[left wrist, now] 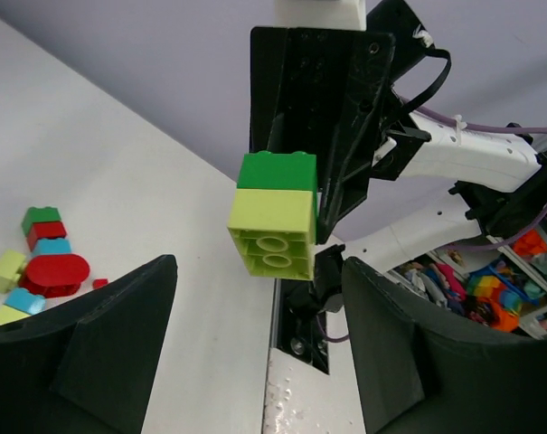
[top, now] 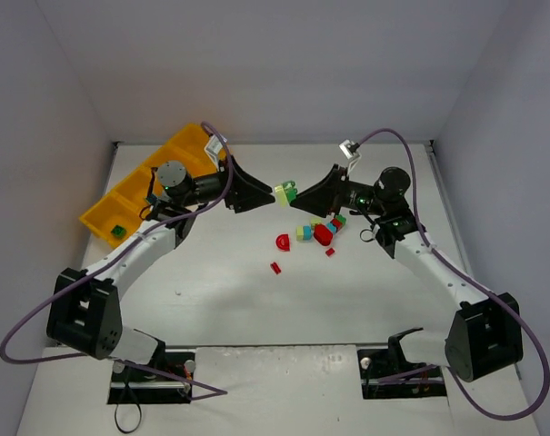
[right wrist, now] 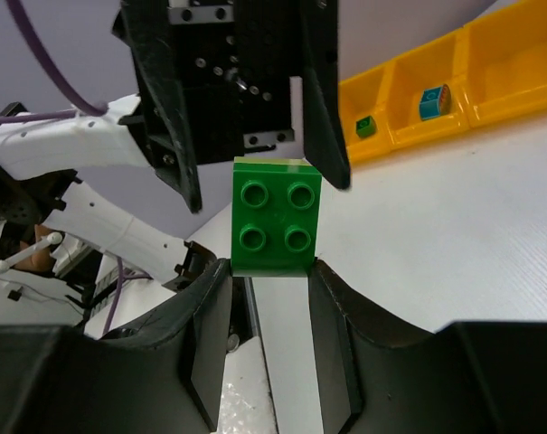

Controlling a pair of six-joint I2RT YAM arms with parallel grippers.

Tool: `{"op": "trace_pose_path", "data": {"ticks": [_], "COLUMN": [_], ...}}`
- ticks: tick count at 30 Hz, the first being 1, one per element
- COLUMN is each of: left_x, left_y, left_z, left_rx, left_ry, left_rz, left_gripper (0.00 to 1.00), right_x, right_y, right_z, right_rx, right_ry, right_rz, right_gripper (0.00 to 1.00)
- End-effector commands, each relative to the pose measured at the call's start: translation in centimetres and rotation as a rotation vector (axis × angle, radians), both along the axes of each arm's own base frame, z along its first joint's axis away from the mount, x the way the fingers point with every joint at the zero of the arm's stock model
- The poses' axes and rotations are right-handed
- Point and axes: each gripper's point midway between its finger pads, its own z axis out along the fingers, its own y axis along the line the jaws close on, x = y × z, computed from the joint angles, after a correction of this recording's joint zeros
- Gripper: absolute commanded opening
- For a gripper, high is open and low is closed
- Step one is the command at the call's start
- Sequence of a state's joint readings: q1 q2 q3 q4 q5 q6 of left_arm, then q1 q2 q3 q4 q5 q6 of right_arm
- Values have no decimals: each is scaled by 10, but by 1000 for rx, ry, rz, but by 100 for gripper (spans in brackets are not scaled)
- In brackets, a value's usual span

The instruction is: Sort the legos into containers by color

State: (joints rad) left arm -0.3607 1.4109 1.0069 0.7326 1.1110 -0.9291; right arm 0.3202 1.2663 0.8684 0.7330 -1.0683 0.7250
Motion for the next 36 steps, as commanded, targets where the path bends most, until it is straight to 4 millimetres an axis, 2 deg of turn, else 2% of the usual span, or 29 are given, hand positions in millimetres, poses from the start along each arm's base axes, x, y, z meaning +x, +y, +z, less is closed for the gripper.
{"op": "trace_pose_path", "data": {"ticks": [1, 12, 17, 27, 31, 32, 34, 35, 36], "left_x": [-16, -10, -12, -7, -5, -5, -6, -8, -8], "left_y": [-9, -12, -18, -21, -23, -22, -23, -23, -22], "left_z": [45, 53, 49, 40, 40, 41, 40, 41, 40], "left_rx": [-83, -108, -109, -87, -86, -86, -84, -88, -90], "left_ry": [-164, -165, -145, -114, -107, -110, -108, -118, -114], "left_rz": [-67, -53, -70, -64, -70, -71, -80, -87, -90], "left_gripper": [67, 68, 68, 59, 46, 37, 28, 18, 13], "right_x": [-12, -8, -6, -3, -3, -3, -3, -3, -4], "right_y": [1, 3, 4, 4, 5, 4, 4, 4, 5], "right_z": [38, 34, 33, 33, 31, 31, 30, 29, 27], "right_rx": [70, 74, 81, 88, 88, 88, 88, 88, 87], "right_ry": [-153, -143, -135, -133, -129, -129, -129, -127, -122], "right_rz": [70, 74, 75, 69, 69, 68, 68, 68, 69], "right_gripper": [0, 0, 0, 0, 0, 0, 0, 0, 0]}}
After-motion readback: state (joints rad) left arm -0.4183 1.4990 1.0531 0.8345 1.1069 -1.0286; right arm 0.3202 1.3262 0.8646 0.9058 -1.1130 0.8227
